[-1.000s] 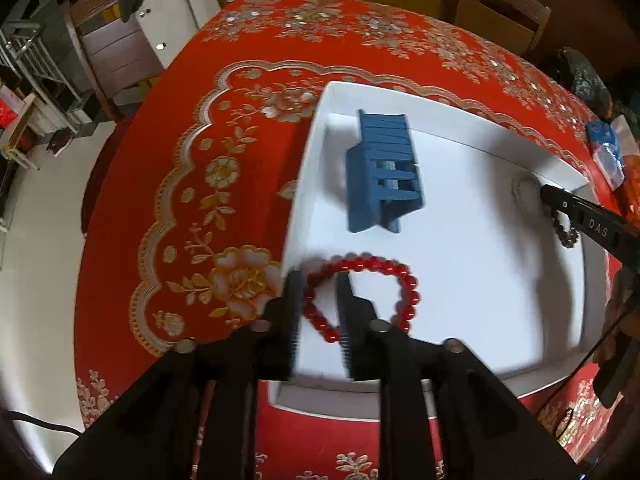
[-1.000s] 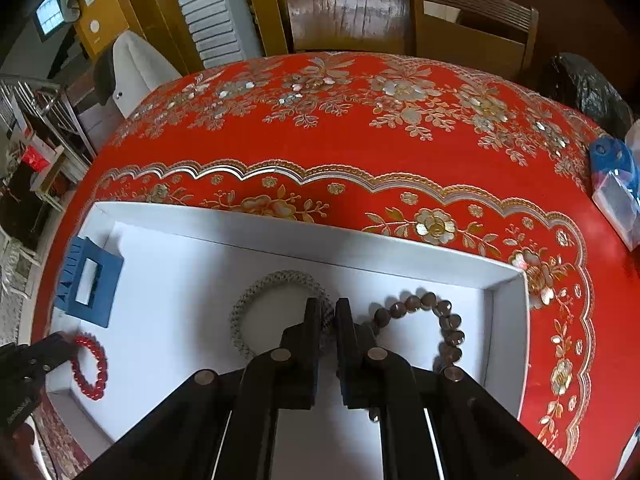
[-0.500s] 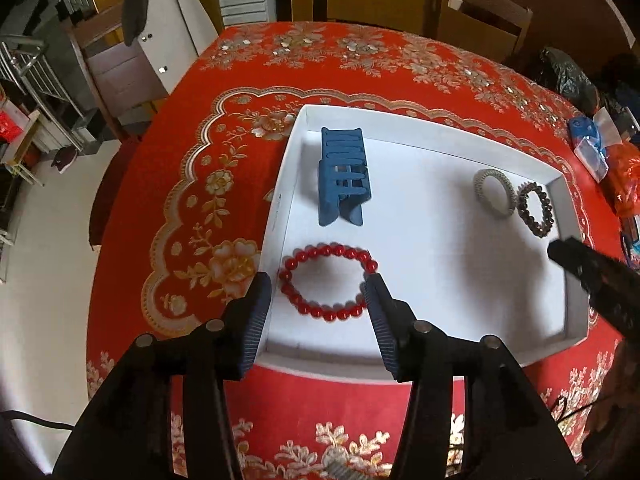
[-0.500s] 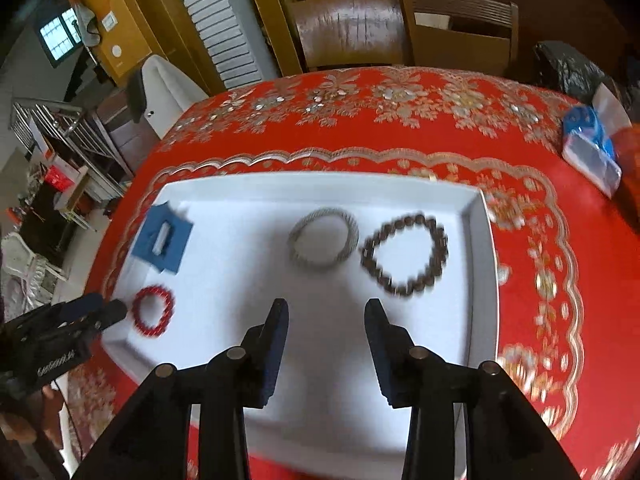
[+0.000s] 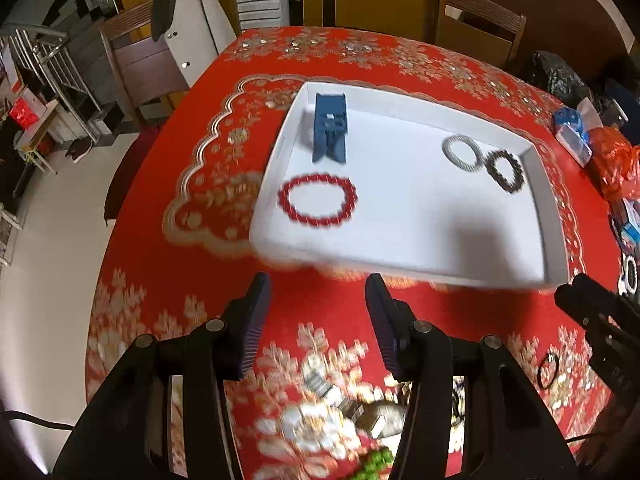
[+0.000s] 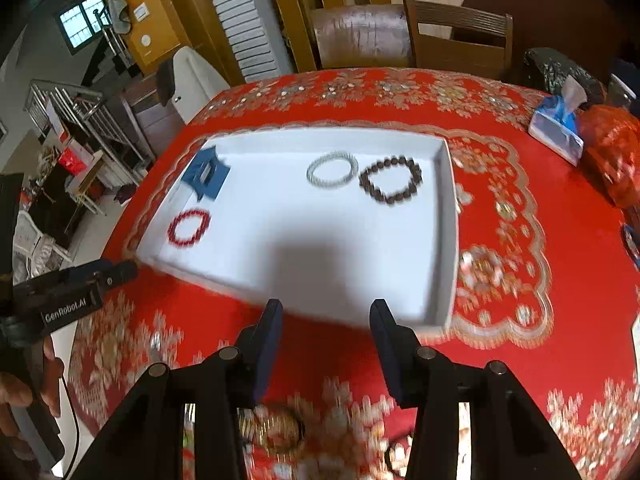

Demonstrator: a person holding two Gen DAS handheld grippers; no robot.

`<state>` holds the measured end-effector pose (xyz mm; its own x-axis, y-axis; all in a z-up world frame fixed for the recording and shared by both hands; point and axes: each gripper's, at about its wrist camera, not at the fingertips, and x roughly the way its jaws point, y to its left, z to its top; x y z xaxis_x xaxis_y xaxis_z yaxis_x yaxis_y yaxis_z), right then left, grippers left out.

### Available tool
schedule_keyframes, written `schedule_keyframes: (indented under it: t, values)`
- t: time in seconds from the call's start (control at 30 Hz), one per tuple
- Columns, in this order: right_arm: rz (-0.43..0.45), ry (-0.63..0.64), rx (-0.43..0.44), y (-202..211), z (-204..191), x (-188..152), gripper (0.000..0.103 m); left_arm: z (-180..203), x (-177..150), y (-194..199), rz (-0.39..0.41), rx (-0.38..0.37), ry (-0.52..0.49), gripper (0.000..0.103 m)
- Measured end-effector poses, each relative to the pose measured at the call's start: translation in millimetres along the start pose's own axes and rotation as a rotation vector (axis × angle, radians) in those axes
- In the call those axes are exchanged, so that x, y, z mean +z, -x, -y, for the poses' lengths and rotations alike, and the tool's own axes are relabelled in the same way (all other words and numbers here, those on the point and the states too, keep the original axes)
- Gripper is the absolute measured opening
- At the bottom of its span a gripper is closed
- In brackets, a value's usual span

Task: Organize jewelry
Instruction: 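Withdraw both open tools from the tray back over the remaining jewelry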

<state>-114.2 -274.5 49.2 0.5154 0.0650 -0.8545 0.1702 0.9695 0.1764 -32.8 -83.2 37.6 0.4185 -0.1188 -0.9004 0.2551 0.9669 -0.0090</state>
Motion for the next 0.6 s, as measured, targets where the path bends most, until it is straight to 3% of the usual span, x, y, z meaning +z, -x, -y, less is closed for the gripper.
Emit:
schedule_keyframes:
  t: [0.3, 0.6]
  values:
    - [-0.019, 0.032, -0.009, 34, 11, -57, 0.043, 13, -56, 26, 0.007, 0.015, 0.013, 0.048]
    - [-0.04, 0.028, -0.018, 55, 25, -104, 0.043, 21, -93, 45, 0.017, 0.019, 0.023, 0.048]
